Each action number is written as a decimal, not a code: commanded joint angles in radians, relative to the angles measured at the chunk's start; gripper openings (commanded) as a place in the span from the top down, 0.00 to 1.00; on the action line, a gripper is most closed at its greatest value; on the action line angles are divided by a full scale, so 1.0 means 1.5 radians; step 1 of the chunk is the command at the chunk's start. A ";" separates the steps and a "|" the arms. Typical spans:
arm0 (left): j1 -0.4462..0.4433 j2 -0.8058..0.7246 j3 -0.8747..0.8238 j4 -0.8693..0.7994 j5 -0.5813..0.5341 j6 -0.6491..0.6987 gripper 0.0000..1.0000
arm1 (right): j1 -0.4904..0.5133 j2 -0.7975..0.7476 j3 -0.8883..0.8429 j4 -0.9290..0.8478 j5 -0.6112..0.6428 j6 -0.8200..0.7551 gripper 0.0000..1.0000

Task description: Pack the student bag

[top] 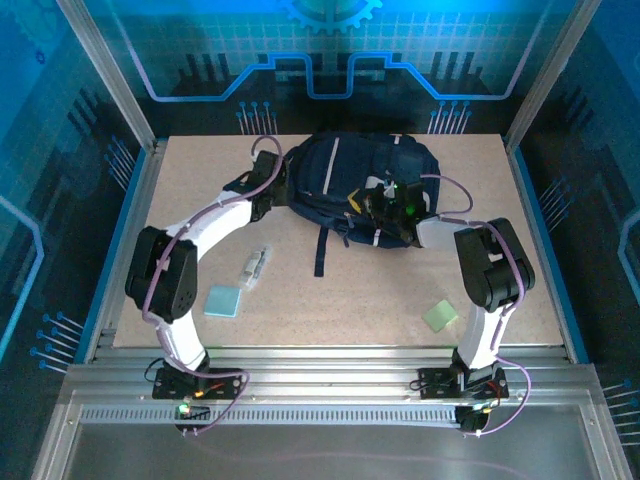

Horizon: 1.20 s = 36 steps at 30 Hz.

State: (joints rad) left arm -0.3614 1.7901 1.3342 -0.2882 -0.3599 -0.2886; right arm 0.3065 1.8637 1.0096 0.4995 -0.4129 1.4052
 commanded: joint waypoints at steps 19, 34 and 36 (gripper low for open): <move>-0.023 0.070 0.124 -0.108 0.402 0.337 0.40 | -0.169 0.009 0.241 -0.549 -0.296 -0.475 1.00; -0.091 0.172 0.224 -0.185 0.399 0.445 0.34 | -0.203 0.007 0.220 -0.543 -0.313 -0.494 1.00; -0.097 0.178 0.225 -0.176 0.383 0.452 0.34 | -0.202 0.006 0.220 -0.539 -0.314 -0.492 1.00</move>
State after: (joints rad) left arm -0.4942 2.0472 1.6505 -0.5388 0.2146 0.3447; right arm 0.0109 1.8919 1.3186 -0.3157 -0.8017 0.6983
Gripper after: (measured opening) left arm 0.663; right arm 0.038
